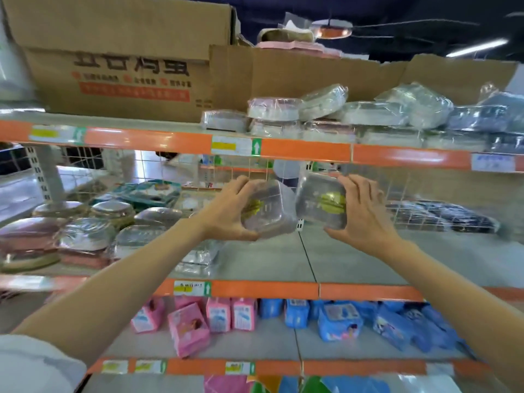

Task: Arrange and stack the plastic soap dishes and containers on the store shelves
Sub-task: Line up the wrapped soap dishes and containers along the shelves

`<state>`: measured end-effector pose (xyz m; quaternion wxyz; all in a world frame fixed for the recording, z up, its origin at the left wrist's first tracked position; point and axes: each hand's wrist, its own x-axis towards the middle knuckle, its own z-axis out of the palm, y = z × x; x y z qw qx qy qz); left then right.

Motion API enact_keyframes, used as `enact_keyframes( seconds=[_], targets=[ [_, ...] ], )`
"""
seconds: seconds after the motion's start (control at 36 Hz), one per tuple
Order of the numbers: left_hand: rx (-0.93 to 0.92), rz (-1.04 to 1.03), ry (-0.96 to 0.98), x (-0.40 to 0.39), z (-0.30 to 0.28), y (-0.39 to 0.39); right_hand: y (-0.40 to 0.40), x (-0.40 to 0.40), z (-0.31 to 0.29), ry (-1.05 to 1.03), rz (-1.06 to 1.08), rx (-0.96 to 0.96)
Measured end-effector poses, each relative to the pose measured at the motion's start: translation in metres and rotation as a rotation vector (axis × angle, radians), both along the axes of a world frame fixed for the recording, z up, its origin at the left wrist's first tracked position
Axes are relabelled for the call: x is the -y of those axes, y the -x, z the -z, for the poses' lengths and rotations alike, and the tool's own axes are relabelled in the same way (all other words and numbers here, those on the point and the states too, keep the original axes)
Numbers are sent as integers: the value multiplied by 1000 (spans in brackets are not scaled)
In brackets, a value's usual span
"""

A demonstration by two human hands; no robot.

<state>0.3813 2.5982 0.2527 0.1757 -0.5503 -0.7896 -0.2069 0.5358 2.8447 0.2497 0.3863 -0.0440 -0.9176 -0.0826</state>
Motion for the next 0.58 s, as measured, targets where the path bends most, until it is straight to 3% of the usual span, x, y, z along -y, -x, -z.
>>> enact_keyframes(
  seconds=[0.11, 0.25, 0.36, 0.58],
  targets=[
    [58, -63, 197, -13, 35, 23, 12, -11, 38, 66, 16, 165],
    [141, -133, 391, -36, 75, 49, 42, -17, 64, 154, 197, 469],
    [194, -155, 445, -50, 109, 77, 73, -24, 75, 260, 302, 668],
    [197, -119, 549, -70, 150, 116, 134, -34, 107, 467, 328, 742]
  ],
)
